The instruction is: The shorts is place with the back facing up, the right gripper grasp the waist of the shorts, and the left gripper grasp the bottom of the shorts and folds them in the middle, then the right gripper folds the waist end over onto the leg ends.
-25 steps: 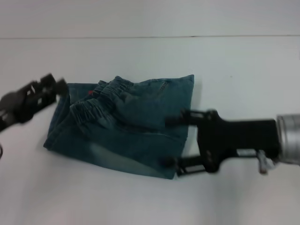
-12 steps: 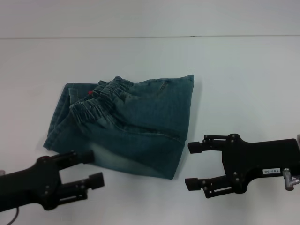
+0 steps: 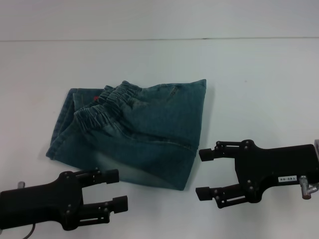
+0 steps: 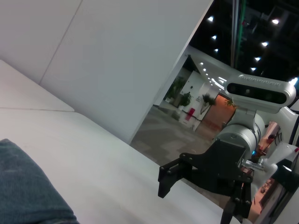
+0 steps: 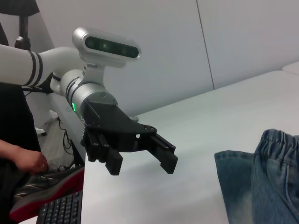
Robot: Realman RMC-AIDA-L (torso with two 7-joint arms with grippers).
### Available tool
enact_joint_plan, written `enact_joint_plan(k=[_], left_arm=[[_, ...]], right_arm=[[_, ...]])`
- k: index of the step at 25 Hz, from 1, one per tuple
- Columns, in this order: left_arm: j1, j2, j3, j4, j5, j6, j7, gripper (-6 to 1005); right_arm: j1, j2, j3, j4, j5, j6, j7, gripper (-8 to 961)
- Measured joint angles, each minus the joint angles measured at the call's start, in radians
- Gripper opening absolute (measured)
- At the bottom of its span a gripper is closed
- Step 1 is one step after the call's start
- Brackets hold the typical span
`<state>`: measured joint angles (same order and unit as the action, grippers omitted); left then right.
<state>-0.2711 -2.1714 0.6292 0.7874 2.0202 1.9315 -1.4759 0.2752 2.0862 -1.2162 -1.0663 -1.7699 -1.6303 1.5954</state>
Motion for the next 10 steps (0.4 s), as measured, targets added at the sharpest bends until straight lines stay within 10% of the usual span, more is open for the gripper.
enact_joint_plan(k=[10], left_arm=[[-0.019, 0.004, 0.014, -0.025, 0.027, -0.015, -0.001, 786]], right_arm=[[0.003, 0.002, 0.001, 0.0, -0.032, -0.001, 0.003, 916]])
